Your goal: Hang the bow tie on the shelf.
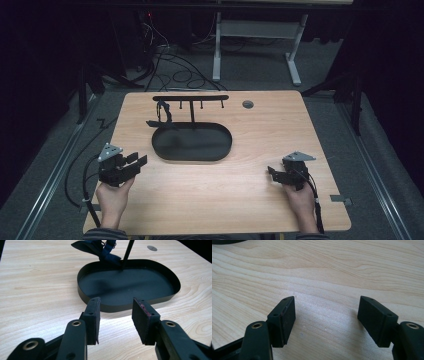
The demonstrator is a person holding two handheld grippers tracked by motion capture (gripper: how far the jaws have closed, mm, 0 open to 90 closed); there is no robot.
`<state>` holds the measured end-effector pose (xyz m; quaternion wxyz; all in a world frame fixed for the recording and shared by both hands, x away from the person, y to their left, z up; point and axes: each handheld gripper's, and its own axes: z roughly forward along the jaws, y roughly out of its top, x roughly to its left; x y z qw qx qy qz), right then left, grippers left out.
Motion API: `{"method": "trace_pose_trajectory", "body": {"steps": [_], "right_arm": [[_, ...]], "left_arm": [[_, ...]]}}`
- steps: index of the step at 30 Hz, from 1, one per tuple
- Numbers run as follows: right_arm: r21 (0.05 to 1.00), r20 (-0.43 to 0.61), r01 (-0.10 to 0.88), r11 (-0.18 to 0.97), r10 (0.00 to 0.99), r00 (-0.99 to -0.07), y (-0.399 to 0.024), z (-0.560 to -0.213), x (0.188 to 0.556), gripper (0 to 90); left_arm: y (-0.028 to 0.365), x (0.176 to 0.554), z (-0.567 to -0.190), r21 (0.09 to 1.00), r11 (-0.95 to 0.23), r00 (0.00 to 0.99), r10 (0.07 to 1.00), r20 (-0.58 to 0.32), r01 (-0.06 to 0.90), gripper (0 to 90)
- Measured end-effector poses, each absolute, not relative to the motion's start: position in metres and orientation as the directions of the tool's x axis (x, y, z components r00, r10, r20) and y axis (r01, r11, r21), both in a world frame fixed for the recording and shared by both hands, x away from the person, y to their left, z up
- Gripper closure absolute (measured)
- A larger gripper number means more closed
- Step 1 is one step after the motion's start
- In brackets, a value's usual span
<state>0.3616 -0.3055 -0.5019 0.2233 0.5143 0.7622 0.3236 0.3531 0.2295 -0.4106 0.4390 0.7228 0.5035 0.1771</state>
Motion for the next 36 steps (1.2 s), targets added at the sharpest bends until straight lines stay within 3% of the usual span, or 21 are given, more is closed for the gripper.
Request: {"method": "trace_pose_trajectory", "body": {"steps": [36], "right_arm": [[0.723,-0.008,0.64,0.262,0.929,-0.371,-0.305,-0.502,0.362,32.1]], "left_arm": [[0.209,0.349,-0.455,0.764,-0.134,0.439,0.874,-0.21,0.631,57.6]]}}
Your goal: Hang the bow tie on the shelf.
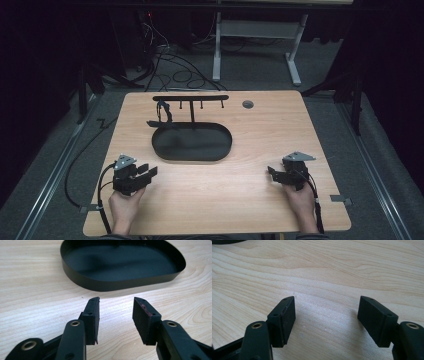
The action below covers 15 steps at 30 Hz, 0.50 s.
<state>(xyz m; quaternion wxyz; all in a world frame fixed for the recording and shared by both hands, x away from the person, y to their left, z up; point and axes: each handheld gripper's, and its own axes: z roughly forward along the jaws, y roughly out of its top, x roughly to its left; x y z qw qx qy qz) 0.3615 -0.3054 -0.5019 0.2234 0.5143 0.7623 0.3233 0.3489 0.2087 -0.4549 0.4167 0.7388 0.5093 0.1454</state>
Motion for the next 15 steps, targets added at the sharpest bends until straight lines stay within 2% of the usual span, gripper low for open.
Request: {"method": "trace_pose_trajectory", "body": {"steps": [10,15], "right_arm": [[0.723,-0.006,0.639,0.261,0.928,-0.372,-0.306,-0.502,0.362,32.1],[0.723,-0.006,0.64,0.26,0.928,-0.372,-0.306,-0.502,0.362,32.0]], "left_arm": [[0.2,0.35,-0.473,0.74,-0.139,0.432,0.875,-0.22,0.658,57.3],[0.193,0.35,-0.485,0.732,-0.159,0.429,0.881,-0.197,0.662,56.4]]}}
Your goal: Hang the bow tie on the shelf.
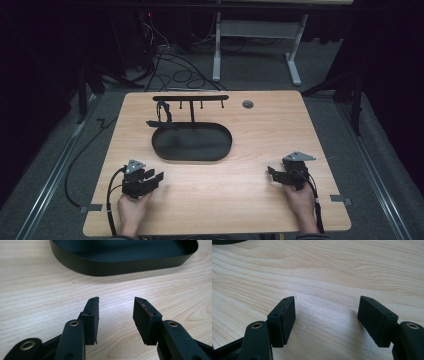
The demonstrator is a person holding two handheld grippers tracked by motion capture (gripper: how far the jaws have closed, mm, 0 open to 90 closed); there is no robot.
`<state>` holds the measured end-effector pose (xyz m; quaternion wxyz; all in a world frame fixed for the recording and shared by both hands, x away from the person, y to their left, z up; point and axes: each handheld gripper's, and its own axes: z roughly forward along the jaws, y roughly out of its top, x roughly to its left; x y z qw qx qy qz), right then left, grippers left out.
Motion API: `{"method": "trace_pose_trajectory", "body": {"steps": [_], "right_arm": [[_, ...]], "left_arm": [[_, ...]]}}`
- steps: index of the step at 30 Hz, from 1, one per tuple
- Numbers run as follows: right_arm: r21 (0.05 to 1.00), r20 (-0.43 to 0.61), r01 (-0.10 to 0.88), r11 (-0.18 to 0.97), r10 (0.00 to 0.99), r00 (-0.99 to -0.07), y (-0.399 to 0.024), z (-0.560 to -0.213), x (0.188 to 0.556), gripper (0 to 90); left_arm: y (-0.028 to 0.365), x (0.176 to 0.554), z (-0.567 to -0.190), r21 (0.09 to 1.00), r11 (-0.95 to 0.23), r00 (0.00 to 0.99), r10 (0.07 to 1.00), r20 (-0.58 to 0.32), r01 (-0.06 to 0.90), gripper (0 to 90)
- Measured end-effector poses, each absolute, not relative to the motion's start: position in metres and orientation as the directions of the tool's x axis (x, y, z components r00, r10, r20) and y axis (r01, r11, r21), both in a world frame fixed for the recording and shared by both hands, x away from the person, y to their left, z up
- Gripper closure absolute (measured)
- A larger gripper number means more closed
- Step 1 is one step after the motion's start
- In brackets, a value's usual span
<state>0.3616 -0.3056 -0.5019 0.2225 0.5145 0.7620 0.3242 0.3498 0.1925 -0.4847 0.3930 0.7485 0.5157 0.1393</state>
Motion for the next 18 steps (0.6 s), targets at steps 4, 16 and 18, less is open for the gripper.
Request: {"method": "trace_pose_trajectory", "body": {"steps": [4,16,18], "right_arm": [[0.724,-0.005,0.639,0.26,0.928,-0.372,-0.306,-0.502,0.362,32.0],[0.722,-0.005,0.641,0.26,0.929,-0.371,-0.305,-0.502,0.361,32.0],[0.723,-0.002,0.641,0.258,0.929,-0.371,-0.305,-0.502,0.361,32.0]], "left_arm": [[0.189,0.35,-0.494,0.728,-0.174,0.418,0.893,-0.167,0.663,53.9],[0.176,0.349,-0.507,0.753,-0.256,0.406,0.914,-0.017,0.607,44.0],[0.176,0.349,-0.507,0.752,-0.256,0.403,0.915,-0.014,0.607,42.6]]}}
